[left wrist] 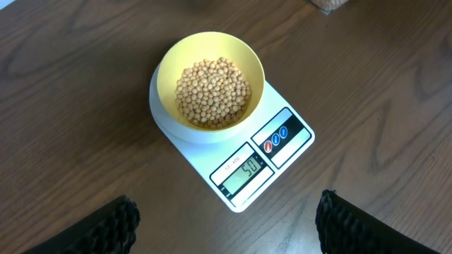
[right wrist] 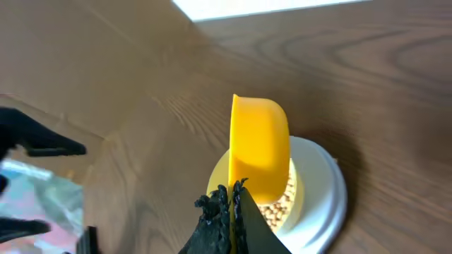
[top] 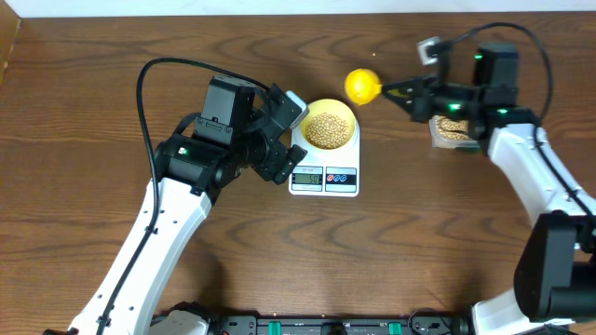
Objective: Scoop item into bowl and weigh 50g on scale
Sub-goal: 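Carry the emptied scoop right back over the soybean tub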
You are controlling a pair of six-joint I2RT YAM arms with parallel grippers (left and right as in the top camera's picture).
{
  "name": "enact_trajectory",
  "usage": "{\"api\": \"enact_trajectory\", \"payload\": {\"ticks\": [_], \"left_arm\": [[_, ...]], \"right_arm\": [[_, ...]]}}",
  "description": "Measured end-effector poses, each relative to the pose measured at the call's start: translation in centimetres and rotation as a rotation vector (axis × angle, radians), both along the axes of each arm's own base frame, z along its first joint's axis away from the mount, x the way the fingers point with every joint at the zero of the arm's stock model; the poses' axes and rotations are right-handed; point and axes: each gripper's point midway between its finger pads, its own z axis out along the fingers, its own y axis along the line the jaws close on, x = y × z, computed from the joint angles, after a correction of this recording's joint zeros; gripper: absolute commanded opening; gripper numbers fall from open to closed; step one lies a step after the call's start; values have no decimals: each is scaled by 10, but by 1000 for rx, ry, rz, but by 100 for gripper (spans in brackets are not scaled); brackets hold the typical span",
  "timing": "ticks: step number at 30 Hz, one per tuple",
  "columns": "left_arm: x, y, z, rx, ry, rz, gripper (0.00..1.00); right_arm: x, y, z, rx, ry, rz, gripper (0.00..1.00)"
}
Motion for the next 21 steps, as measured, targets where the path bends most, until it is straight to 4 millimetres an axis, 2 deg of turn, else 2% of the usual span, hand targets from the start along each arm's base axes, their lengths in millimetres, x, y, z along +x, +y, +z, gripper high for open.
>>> {"api": "enact_trajectory", "payload": {"ticks": [9,10,15,18,21], "left_arm": [[0,0,0,0,0,0,82],[0,0,0,0,0,0,82],[0,0,0,0,0,0,82],[0,0,0,0,0,0,82],[0,0,0,0,0,0,82]], "right_arm": [[3,-86,17,96,-40,-81,1],[5,-108,16,82,-63,-124,1],[11,-157,2,-19,-92,-260,1],[12,-174,-12,-114,-100,-315,1],[12,-179,-21,-197,-138,-311,1]]}}
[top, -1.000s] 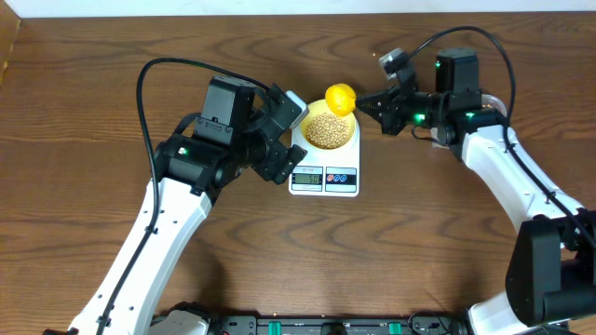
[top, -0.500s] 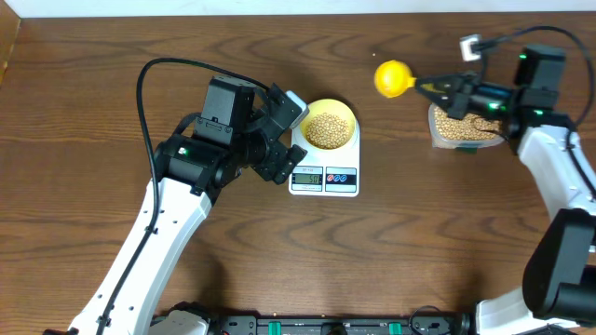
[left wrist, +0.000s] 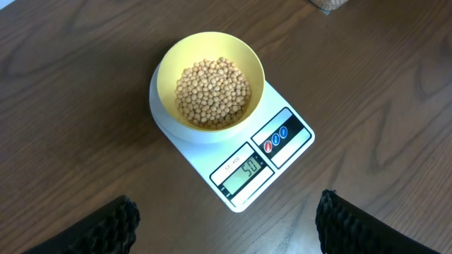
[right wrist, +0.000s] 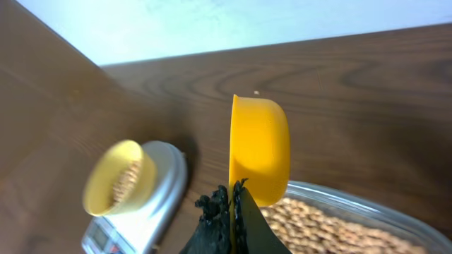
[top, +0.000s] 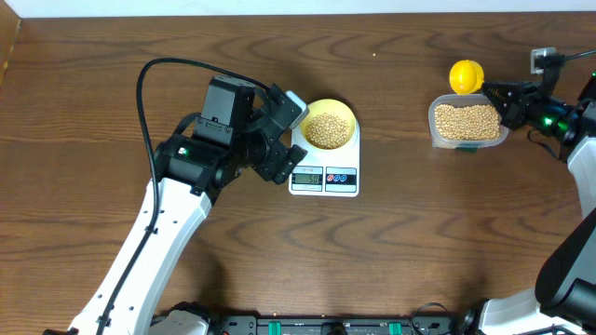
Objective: Scoop item into bowl and weigh 50g on scale
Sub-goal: 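Carry the emptied scoop right back over the soybean tub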
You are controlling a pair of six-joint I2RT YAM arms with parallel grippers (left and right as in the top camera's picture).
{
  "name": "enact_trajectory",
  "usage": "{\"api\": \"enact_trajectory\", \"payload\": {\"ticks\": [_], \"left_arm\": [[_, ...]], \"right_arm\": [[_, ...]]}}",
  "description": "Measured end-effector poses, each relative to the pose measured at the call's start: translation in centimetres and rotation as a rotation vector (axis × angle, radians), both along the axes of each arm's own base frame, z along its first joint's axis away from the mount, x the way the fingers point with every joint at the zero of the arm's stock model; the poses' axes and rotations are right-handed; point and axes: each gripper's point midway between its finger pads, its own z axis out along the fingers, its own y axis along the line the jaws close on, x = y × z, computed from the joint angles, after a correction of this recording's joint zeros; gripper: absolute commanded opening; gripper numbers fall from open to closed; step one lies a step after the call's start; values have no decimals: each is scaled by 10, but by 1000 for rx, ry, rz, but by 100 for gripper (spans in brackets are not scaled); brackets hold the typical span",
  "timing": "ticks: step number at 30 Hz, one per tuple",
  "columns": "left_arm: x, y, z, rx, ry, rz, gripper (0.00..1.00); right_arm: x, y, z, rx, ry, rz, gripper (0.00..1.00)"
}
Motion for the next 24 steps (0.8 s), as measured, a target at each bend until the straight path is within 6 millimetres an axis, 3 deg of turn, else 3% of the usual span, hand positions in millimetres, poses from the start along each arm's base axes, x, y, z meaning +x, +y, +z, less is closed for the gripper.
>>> {"api": "enact_trajectory", "payload": {"ticks": [14,24], "left_arm": [[0,0,0,0,0,0,82],[0,0,0,0,0,0,82]], "right_arm": [[8,-25,-19,-555,-288,132,1],[3,-20,-27,-622,-306,200,1]]}}
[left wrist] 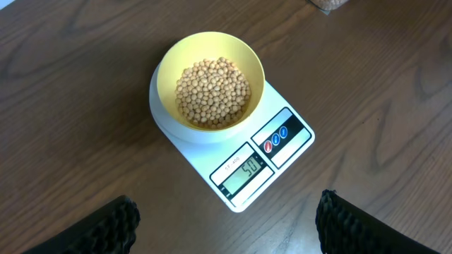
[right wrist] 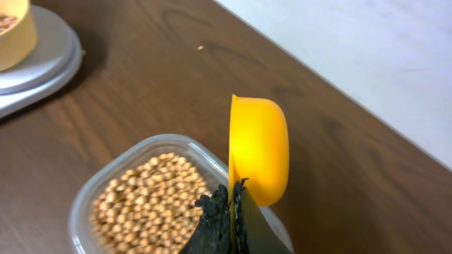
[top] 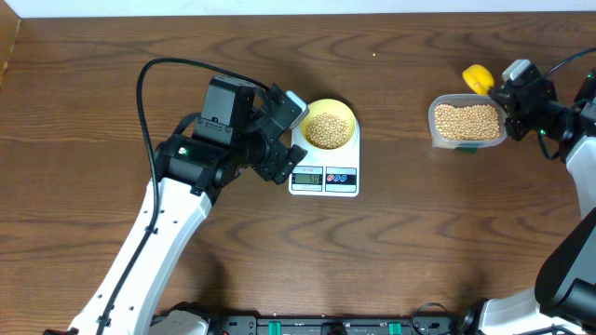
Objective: Scoop item into bowl and weigh 50g on scale
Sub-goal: 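Carry the emptied scoop right back over the soybean tub, then lower the scoop into the soybean tub with the right gripper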
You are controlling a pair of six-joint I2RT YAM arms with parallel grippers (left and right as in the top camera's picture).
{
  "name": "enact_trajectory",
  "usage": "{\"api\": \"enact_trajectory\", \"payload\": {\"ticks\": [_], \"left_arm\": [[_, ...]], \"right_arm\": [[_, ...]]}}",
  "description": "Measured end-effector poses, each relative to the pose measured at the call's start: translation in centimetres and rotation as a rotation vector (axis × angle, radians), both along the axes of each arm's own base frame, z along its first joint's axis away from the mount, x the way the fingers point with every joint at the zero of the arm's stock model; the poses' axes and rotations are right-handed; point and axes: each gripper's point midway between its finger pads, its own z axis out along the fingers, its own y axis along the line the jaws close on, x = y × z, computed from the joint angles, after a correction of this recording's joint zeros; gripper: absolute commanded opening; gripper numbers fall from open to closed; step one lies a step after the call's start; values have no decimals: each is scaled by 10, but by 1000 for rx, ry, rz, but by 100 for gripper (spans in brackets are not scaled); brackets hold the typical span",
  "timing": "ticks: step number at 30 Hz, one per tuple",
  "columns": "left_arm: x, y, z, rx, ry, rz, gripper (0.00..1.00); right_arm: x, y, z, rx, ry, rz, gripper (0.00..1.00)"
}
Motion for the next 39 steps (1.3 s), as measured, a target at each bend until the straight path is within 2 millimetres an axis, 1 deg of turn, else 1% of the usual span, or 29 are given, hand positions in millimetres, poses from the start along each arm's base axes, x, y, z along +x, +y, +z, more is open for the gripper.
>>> {"api": "enact_trajectory", "payload": {"ticks": [5,8,16,20,23,24,32,34,36,37,39], "left_arm": [[0,0,0,0,0,0,82],[0,0,0,0,0,0,82],[0,0,0,0,0,0,82],[0,0,0,0,0,0,82],[0,0,0,0,0,0,82],[0,0,0,0,0,0,82],[0,0,0,0,0,0,82],[0,0,0,0,0,0,82],[0,0,0,0,0,0,82],[0,0,0,0,0,0,82],[0,0,0,0,0,0,82]], "right_arm": [[-16,15,-14,17,90,42,1],[-24,18,-17,1,104,70,1],[-24,15,-15,-57,78,80,1],[-24,14,-15,-11,116,36,1],[-24,14,-15,87,193,-51,1],[-24,14,-15,152,242,-106,2],[-25,12,-18,474,490,-394,2],[-25,8,-21,529,543,-481,2],[-25,1,-26,571,592,-589,2],[-26,-5,-30,599,627,-673,2],[-27,-12,-35,626,660,-760,1]]}}
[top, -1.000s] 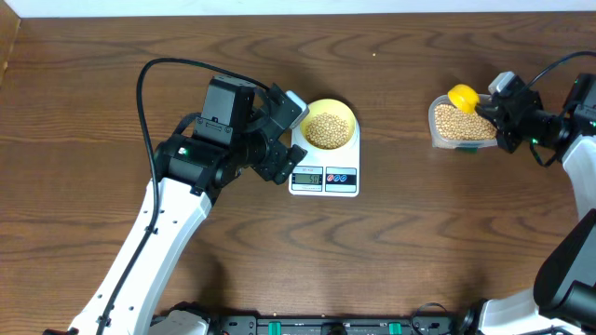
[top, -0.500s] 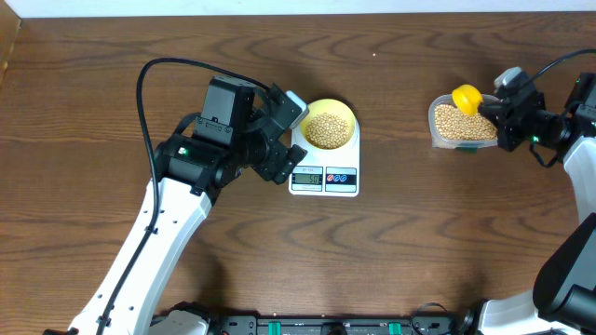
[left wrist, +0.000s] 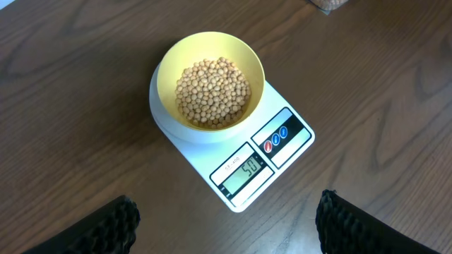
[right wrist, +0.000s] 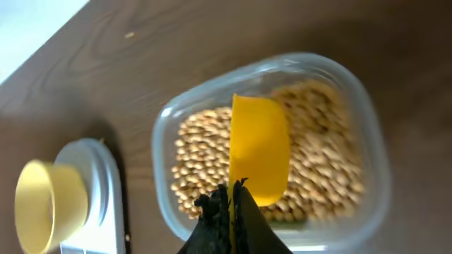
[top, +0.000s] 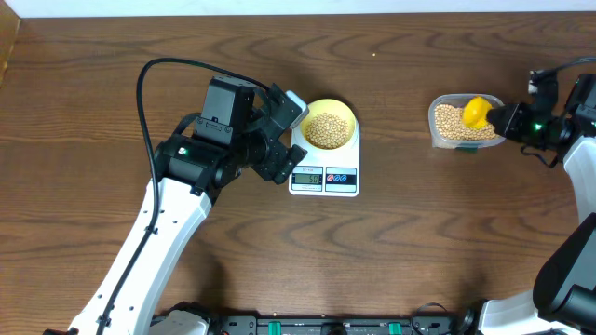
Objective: Scoop item into bowl and weigh 50g on scale
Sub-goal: 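Lower the scoop into the soybean tub with the right gripper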
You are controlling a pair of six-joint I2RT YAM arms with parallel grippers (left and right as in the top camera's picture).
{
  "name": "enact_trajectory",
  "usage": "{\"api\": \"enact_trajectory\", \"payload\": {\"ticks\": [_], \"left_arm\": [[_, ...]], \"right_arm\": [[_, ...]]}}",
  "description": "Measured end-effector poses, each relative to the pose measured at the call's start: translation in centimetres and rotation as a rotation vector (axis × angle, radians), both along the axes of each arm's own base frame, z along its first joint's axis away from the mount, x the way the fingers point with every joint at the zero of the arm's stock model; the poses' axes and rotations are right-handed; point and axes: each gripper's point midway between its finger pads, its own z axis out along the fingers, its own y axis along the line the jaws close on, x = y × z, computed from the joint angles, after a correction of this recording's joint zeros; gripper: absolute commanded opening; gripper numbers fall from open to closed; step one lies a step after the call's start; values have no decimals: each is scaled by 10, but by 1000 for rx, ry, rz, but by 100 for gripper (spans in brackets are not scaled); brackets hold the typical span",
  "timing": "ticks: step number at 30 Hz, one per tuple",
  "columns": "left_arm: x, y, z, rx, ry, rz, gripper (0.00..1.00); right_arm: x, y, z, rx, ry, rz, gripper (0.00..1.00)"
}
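Note:
A yellow bowl [top: 331, 126] full of soybeans sits on the white scale [top: 324, 179]; in the left wrist view the scale's display [left wrist: 246, 170] reads about 50. My left gripper [left wrist: 226, 224] hangs open above and in front of the scale, nothing between its fingers. At the far right a clear tub of soybeans [top: 466, 123] stands on the table. My right gripper [right wrist: 233, 197] is shut on the handle of the yellow scoop [right wrist: 260, 148], whose cup hangs over the beans in the tub [right wrist: 268, 152].
The brown wooden table [top: 419, 251] carries only the scale and the tub. The table's far edge [top: 298, 13] runs along the top, with a pale floor beyond. The right arm [top: 559, 130] reaches in from the right edge.
My right gripper has moved the scoop from behind the tub's far right corner to over the beans inside the tub. The left arm, bowl and scale have not moved.
At first my right gripper held the scoop just right of the bowl on the scale, the display at about 50. Then it was at the tub's far side, then behind the tub's far corner. Now the scoop is over the tub's beans. The left arm stayed still.

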Motion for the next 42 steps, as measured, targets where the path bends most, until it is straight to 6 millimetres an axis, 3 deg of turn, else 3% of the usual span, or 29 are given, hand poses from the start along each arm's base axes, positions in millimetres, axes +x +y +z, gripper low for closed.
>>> {"api": "enact_trajectory", "payload": {"ticks": [5,14,17,18,19,24,33,37,42], "left_arm": [[0,0,0,0,0,0,82],[0,0,0,0,0,0,82],[0,0,0,0,0,0,82],[0,0,0,0,0,0,82],[0,0,0,0,0,0,82],[0,0,0,0,0,0,82],[0,0,0,0,0,0,82],[0,0,0,0,0,0,82],[0,0,0,0,0,0,82]], "right_arm": [[-3,-10,-7,26,74,-126,15],[-3,-13,-8,33,93,-167,33],[-3,-13,-9,36,95,-172,47],[-3,-13,-9,36,95,-172,63],[-3,-13,-9,37,96,-174,70],[-3,-13,-9,34,94,-169,98],[-10,-11,-13,-34,87,-73,99],[-23,-7,-21,-80,123,2,99],[-43,-18,-35,-193,206,42,99]]}}
